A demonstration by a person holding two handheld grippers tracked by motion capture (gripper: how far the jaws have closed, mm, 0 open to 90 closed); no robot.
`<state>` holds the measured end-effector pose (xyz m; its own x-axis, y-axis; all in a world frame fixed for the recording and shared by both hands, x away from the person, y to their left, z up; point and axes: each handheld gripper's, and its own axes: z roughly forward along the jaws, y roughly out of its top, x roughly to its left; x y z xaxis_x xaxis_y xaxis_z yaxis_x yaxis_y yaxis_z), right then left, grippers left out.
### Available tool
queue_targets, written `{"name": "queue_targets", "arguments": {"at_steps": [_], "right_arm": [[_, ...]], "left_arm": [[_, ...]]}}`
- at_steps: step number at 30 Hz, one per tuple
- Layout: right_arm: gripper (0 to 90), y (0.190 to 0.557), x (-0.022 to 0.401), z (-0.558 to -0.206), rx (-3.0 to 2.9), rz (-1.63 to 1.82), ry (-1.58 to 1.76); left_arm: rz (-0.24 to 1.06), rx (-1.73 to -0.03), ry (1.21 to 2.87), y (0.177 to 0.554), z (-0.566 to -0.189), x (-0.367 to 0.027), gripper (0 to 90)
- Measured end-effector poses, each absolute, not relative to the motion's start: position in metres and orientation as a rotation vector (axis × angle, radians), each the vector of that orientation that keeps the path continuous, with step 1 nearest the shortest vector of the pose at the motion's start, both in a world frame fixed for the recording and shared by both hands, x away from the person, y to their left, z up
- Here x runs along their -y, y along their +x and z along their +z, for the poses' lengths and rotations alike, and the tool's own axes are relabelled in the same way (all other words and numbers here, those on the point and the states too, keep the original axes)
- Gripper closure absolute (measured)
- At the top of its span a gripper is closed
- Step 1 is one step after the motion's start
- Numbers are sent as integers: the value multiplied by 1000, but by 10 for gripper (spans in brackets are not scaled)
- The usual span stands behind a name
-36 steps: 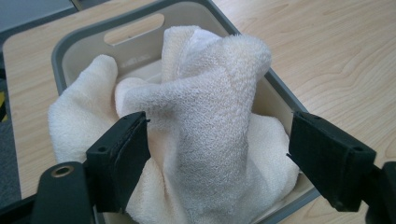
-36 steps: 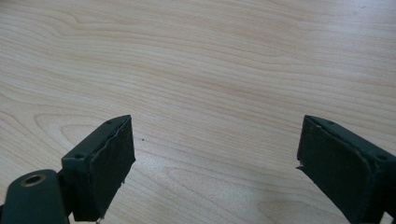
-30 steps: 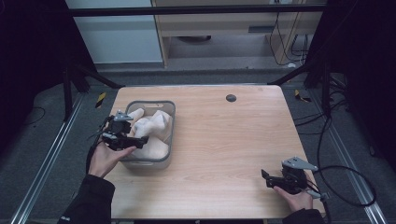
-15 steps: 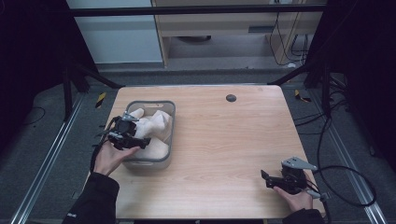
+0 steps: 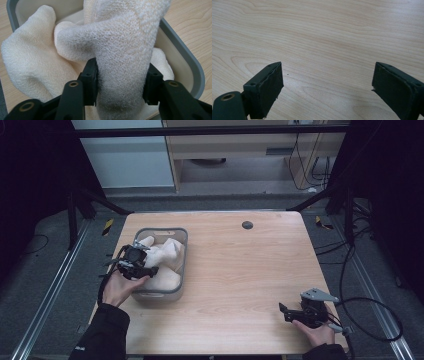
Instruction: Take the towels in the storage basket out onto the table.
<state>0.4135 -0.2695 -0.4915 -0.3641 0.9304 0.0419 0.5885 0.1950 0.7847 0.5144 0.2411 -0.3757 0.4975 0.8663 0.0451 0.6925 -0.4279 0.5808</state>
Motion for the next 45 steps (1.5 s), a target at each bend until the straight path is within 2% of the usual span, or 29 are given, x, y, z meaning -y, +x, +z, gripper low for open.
{"name": "queue_targets", "arguments": {"at_steps": [6,12,30,45], "right_arm": [[99,413,269,-491,-2032,1020,1422],[99,413,269,-491,-2033,1018,1423],[98,414,270,-492,-2036,1010,1419],[98,414,270,-492,-2038,1008,1416]], "left_arm": [[473,-1278,2265,515,-373,-240,632],[484,-1265,2253,515,-368,-240,654],[532,-1226,2159,505,-321,-242,679],[546,-1191,2157,501,-282,-239,679]]}}
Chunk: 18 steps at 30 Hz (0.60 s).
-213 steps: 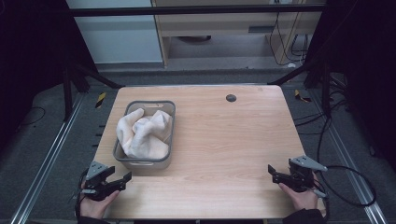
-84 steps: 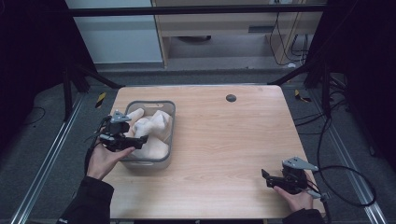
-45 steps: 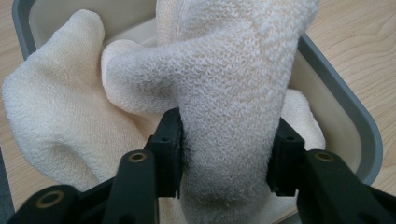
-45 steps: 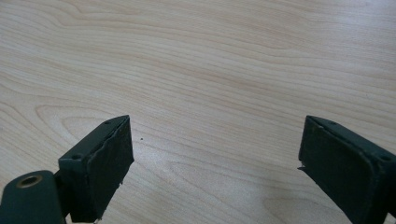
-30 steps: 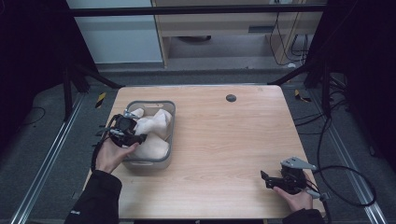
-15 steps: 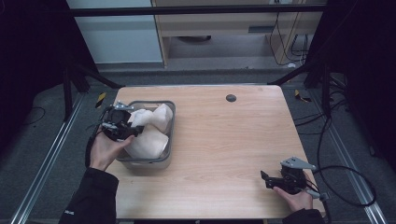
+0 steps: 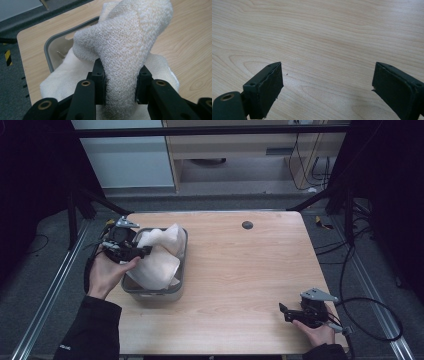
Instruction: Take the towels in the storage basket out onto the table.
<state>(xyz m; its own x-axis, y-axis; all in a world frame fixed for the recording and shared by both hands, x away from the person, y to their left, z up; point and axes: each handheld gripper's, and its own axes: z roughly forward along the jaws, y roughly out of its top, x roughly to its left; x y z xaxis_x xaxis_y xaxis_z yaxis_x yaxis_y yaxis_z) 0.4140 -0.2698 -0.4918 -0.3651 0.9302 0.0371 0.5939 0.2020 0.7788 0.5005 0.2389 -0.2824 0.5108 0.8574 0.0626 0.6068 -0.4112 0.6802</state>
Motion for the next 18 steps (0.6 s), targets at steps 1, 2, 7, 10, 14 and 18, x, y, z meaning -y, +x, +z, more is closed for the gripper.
{"name": "queue_targets", "arguments": {"at_steps": [1,2,7,10,14,18], "right_arm": [[98,414,270,-492,-2038,1009,1417],[98,414,270,-492,-2038,1009,1417],[97,414,270,-492,-2038,1011,1417],[97,414,270,-492,-2037,1012,1422],[97,414,270,-492,-2035,1013,1420],[96,414,271,-492,-2036,1014,1420]], "left_arm": [[545,-1190,2158,501,-281,-239,679],[545,-1191,2156,501,-279,-239,679],[544,-1188,2158,502,-269,-239,679],[544,-1178,2169,501,-262,-238,679],[551,-1161,2171,499,-251,-236,680],[556,-1151,2185,499,-242,-233,679]]}}
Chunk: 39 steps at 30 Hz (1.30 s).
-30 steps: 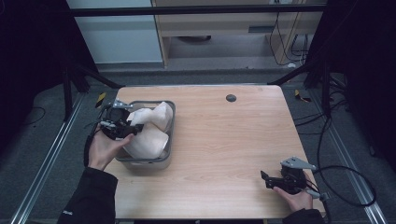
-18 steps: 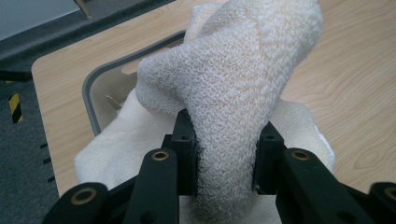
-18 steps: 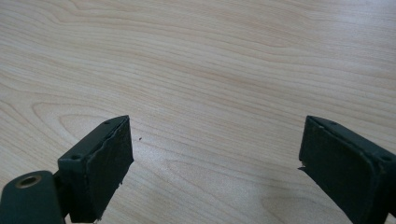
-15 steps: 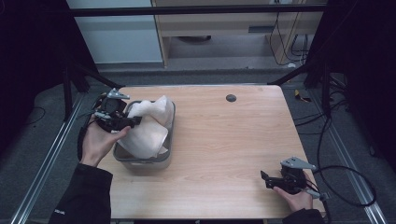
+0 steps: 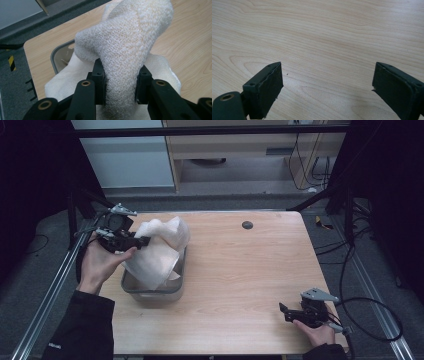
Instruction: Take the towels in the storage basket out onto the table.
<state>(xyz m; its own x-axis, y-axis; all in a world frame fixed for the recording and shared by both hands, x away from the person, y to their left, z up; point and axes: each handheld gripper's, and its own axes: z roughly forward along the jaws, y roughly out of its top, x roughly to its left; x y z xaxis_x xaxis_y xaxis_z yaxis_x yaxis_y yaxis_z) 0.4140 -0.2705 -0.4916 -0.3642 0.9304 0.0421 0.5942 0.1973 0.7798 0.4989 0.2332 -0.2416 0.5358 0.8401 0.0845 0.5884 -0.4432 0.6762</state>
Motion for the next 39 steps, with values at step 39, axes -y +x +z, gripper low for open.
{"name": "queue_targets", "arguments": {"at_steps": [39], "right_arm": [[95,413,272,-490,-2027,1023,1433]], "left_arm": [[559,-985,2214,468,-187,-212,679]]}}
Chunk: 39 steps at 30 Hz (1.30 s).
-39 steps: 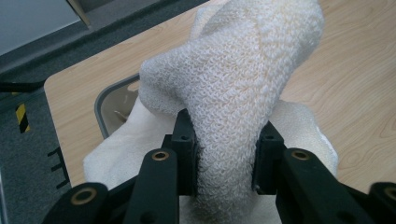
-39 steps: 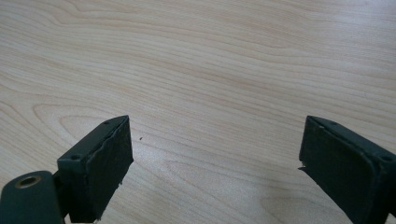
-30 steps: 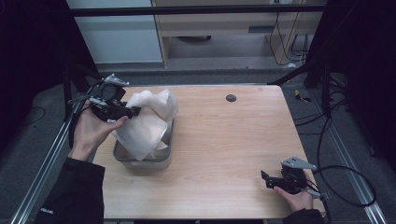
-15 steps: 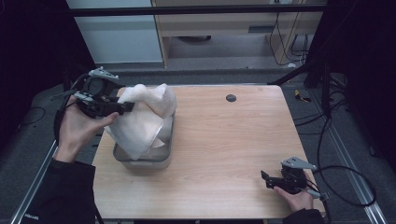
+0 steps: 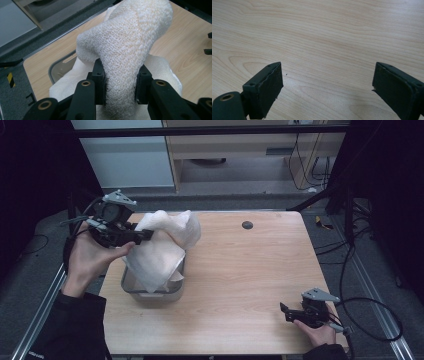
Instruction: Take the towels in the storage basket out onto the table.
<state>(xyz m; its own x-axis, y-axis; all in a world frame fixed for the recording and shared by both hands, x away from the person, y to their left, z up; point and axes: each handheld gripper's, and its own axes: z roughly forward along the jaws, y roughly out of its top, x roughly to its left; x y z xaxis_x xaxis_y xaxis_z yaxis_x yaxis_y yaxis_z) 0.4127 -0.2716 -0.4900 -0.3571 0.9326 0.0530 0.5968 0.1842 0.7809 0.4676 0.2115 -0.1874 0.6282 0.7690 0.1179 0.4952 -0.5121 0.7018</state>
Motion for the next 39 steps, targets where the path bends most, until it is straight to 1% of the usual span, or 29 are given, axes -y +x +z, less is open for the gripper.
{"name": "queue_targets", "arguments": {"at_steps": [9,19,39], "right_arm": [[95,412,274,-489,-2017,1020,1435],[93,412,277,-488,-2006,1026,1441],[88,411,283,-487,-1977,1033,1454]], "left_arm": [[545,-905,2235,464,-181,-183,680],[527,-802,2286,459,-178,-142,679],[457,-669,2375,471,-204,-73,679]]}}
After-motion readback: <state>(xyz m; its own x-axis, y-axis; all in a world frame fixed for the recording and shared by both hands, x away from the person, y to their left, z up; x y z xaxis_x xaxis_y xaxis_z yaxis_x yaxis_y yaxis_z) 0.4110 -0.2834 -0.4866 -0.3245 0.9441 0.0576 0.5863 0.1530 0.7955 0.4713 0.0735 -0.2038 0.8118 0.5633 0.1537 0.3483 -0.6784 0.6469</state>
